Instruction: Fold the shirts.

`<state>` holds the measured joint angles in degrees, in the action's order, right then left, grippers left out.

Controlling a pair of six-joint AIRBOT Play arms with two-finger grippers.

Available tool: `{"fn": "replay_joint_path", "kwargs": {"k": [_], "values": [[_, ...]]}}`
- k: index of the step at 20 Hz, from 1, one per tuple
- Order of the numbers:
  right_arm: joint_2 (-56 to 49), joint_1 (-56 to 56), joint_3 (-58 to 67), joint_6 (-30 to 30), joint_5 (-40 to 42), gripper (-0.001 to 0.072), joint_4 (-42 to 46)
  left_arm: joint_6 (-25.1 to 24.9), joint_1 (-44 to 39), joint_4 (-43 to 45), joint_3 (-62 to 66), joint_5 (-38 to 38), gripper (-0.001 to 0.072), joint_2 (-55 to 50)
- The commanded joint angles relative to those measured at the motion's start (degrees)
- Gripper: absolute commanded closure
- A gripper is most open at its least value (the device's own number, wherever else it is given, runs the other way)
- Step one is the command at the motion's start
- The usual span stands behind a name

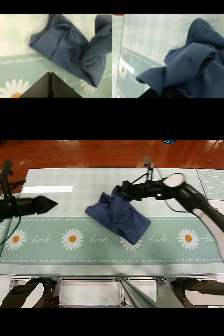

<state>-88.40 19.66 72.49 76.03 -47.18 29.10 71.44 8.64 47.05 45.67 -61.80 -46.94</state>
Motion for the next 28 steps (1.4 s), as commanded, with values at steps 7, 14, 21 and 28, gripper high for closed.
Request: {"fn": "replay_joint_path", "kwargs": {"k": [7, 14, 21, 28], "values": [[-9.25, 2.75, 7.91, 1.86, -4.17, 0.0300, -1.84, -0.31, -2.58, -2.10, -8.66, 9.77, 0.0689, -0.46], [14.86, -14.43, 5.70, 10.93, -25.73, 0.0303, 27.74, -0.33, 6.95, -2.05, 5.95, 6.16, 0.0688, -0.42], [47.67, -15.26, -39.93, 42.05, -3.52, 0.0303, 49.68, -0.52, 5.11, -2.03, 2.69, 4.13, 0.0688, 0.94], [36.02, -15.26, -51.47, 19.76, 9.16, 0.0303, 13.25, -0.48, -4.81, -2.05, -6.64, 6.80, 0.0689, 0.42]]}}
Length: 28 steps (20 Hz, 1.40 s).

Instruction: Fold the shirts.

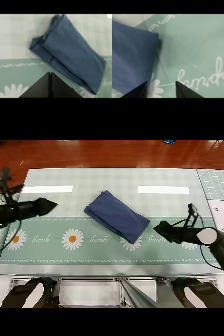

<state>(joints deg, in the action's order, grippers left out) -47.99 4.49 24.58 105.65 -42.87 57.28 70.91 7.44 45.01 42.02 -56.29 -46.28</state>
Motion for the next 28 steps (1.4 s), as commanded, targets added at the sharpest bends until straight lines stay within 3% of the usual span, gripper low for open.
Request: {"fn": "replay_joint_path", "kwargs": {"k": [1, 5, 10, 12, 14, 17, 20, 24, 28], "values": [[-7.43, -0.09, -3.56, -14.75, 4.74, 0.0303, -20.46, 0.13, -4.68, -0.02, -3.52, 1.95, 0.0688, -0.33], [-18.03, 0.33, -2.69, -30.45, 3.45, 0.0303, -38.75, 0.24, -7.08, -0.04, -3.65, 4.28, 0.0689, -0.61], [-30.64, 5.79, 7.41, -32.04, 2.40, 0.0330, -39.58, 0.26, -7.10, -0.07, -3.65, 4.48, 0.0689, -0.68], [-33.88, 7.63, 13.22, -34.88, 0.63, 0.0668, -39.56, 0.26, -7.10, -0.07, -3.65, 4.44, 0.0689, -0.68], [-34.23, 9.03, 19.96, -36.50, 0.07, 0.0686, -38.56, 0.24, -7.10, -0.07, -3.65, 4.44, 0.0688, -0.68], [-34.25, 9.25, 32.85, -32.35, -2.69, 0.0686, -32.15, 0.22, -7.10, -0.04, -3.67, 4.50, 0.0688, -1.01], [-34.36, 9.18, 47.21, -22.08, -7.17, 0.0686, -18.16, 0.24, -7.10, -0.07, -3.67, 4.46, 0.0689, -1.97], [-34.34, 4.46, 63.60, -14.49, -19.02, 0.0686, -3.89, 0.24, -7.13, -0.04, -3.67, 3.72, 0.0689, -2.12], [-34.27, -6.56, 73.72, -12.59, -29.03, 0.0686, -2.05, 0.24, -7.10, -0.04, -3.67, 3.72, 0.0689, -2.12]]}}
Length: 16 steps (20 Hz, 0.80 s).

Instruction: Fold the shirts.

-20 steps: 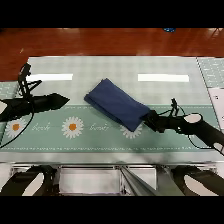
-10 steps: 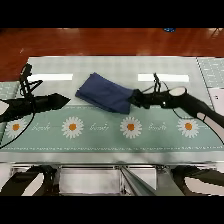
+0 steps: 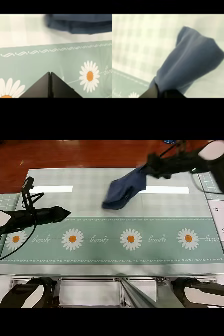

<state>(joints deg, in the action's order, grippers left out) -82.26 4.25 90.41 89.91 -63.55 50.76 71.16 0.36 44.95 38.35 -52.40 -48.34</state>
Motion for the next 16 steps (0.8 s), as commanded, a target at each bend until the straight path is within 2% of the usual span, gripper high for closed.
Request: {"fn": "replay_joint_path", "kwargs": {"k": [1, 10, 15, 16], "values": [[0.00, -9.38, 9.77, 3.52, -10.64, 0.0686, 4.46, 0.00, -0.02, 0.02, 0.00, -0.17, 0.0689, -0.07], [4.26, -37.57, 13.38, 4.20, -33.38, 0.0686, 4.39, -0.02, -0.02, 0.02, 0.02, -0.68, 0.0688, -0.07], [8.74, -45.75, 13.31, 4.79, -42.97, 0.0687, 17.70, -0.04, -0.02, 0.02, 0.02, -0.46, 0.0688, -0.07], [10.40, -47.19, 12.35, 4.72, -42.91, 0.0687, 20.55, -0.04, -0.02, 0.02, 0.02, -0.28, 0.0688, -0.07]]}}
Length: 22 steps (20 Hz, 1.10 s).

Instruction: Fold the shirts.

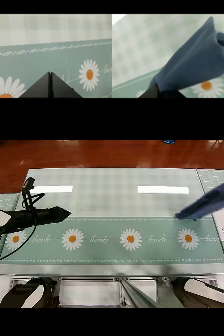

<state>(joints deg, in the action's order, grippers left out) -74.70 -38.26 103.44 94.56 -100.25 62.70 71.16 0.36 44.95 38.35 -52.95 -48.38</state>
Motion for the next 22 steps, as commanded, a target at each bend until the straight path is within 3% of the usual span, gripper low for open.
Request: {"fn": "replay_joint_path", "kwargs": {"k": [1, 10, 11, 12, 13, 18, 19, 20, 21, 22], "values": [[4.70, -5.97, -2.25, 0.09, -6.21, 0.0687, 11.50, -0.04, -0.02, 0.02, 0.02, 0.48, 0.0689, -0.02], [21.51, -18.88, -38.29, -1.88, -6.38, 0.0685, 39.69, -0.02, -0.02, 0.02, 0.02, 2.86, 0.0688, -0.04], [22.88, -19.78, -41.86, -0.74, -6.29, 0.0639, 42.45, -0.02, -0.04, 0.00, 0.00, 2.82, 0.0688, -0.04], [23.61, -20.44, -44.85, 0.37, -5.75, 0.0423, 44.61, -0.02, -0.02, 0.02, 0.02, 2.82, 0.0688, -0.07], [23.74, -20.61, -46.69, 0.48, -5.49, 0.0290, 45.88, -0.02, -0.02, 0.02, 0.02, 2.86, 0.0688, -0.07], [23.10, -20.48, -46.34, 0.76, 0.68, 0.0316, 45.11, -0.31, 0.33, 0.09, 1.14, 6.88, 0.0688, -2.16], [22.32, -20.24, -44.54, 0.04, 2.99, 0.0433, 41.48, -0.66, 1.42, 0.09, 3.54, 6.97, 0.0688, -3.39], [21.22, -19.45, -42.07, -1.64, 5.03, 0.0637, 37.46, -0.66, 2.75, 0.07, 6.78, 5.53, 0.0689, -4.59], [19.85, -17.88, -39.23, -2.80, 7.67, 0.0686, 32.37, -0.66, 4.04, 0.07, 10.84, 3.93, 0.0689, -5.66], [18.03, -15.23, -35.93, -4.35, 11.06, 0.0686, 25.55, -0.63, 4.92, 0.07, 14.93, 3.06, 0.0689, -6.49]]}}
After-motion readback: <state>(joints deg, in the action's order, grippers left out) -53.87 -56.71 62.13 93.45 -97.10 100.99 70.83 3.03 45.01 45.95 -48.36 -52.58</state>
